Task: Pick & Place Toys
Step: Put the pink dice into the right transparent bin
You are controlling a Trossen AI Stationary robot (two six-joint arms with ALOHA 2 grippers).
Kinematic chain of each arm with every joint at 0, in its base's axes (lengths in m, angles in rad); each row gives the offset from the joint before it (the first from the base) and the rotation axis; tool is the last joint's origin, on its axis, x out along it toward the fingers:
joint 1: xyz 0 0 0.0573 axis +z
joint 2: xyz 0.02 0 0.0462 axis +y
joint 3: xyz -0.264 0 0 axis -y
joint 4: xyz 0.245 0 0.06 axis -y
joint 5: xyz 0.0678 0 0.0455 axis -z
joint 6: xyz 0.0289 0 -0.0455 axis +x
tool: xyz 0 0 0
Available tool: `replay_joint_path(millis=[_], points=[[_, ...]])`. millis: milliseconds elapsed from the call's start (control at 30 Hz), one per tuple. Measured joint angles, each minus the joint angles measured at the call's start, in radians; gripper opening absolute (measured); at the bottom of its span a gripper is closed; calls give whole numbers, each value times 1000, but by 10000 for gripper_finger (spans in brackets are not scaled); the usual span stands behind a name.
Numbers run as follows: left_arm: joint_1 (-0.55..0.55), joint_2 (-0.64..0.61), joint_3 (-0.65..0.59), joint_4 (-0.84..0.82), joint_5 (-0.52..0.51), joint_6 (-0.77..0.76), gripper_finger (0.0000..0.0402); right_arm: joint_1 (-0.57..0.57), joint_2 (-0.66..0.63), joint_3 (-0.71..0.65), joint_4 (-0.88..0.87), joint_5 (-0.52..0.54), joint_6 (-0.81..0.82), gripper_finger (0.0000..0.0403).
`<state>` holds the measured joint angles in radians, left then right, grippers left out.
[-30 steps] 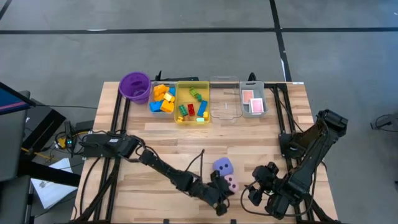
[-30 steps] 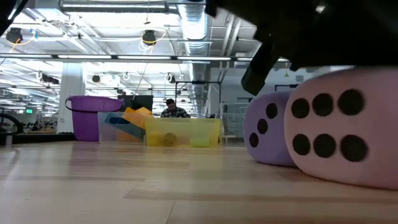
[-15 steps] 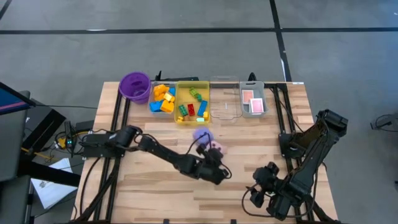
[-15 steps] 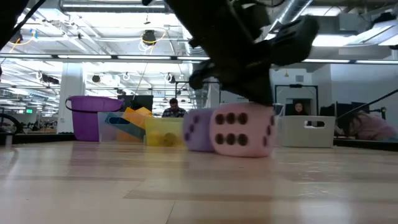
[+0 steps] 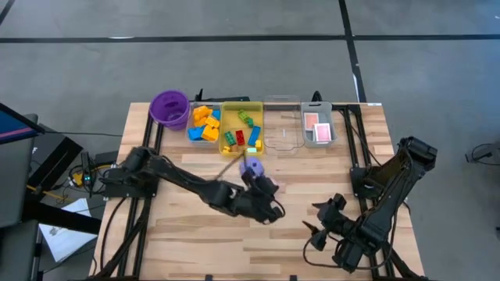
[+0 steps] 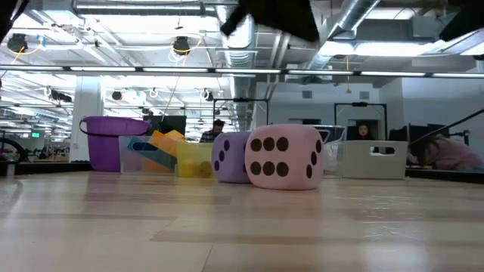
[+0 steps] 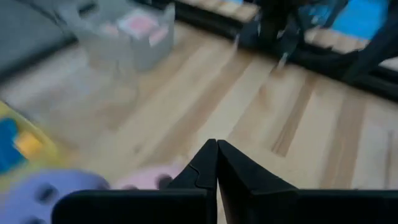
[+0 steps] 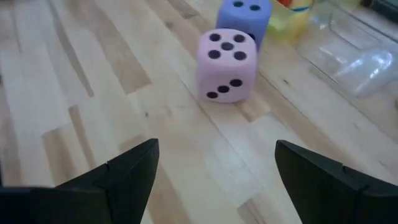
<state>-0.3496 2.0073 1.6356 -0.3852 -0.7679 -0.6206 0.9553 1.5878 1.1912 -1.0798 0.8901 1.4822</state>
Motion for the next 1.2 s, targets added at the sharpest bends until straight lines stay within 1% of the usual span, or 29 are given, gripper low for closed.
replay_joint_path(millis=[133,233,300,367,467,533,600,700,733,767,833,900,1000,1067,1133,1200], points=[[14,-111,1,-6,-2,129,0,-17,-41,-76,39,2,61,314],[28,-188,2,-9,-2,223,0,-43,-105,-187,119,-7,112,314],[38,-243,2,-14,0,273,0,-72,-170,-283,207,-21,137,314],[51,-293,3,-26,19,299,0,-108,-254,-390,330,-27,137,314],[72,-358,3,-79,60,307,0,-163,-384,-564,552,-35,84,314],[87,-395,3,-133,90,306,0,-205,-468,-680,736,-76,7,314],[103,-419,3,-178,118,294,0,-247,-541,-791,948,-141,-84,314],[135,-436,3,-246,152,199,1,-305,-604,-929,1300,-251,-242,314],[150,-437,3,-259,179,163,3,-323,-615,-958,1381,-289,-297,314],[162,-437,3,-276,214,132,6,-342,-621,-974,1425,-322,-345,314],[183,-435,-3,-287,303,87,15,-375,-623,-980,1431,-367,-451,314],[193,-432,-42,-230,385,40,28,-397,-615,-977,1426,-371,-596,314],[193,-426,-136,-138,493,-32,57,-429,-591,-957,1428,-371,-859,314],[187,-427,-209,-58,545,-70,82,-450,-584,-946,1425,-370,-993,314],[182,-427,-277,-16,566,-128,112,-480,-572,-937,1428,-369,-1058,314],[175,-427,-330,-4,567,-227,146,-511,-561,-936,1423,-370,-1071,315]])
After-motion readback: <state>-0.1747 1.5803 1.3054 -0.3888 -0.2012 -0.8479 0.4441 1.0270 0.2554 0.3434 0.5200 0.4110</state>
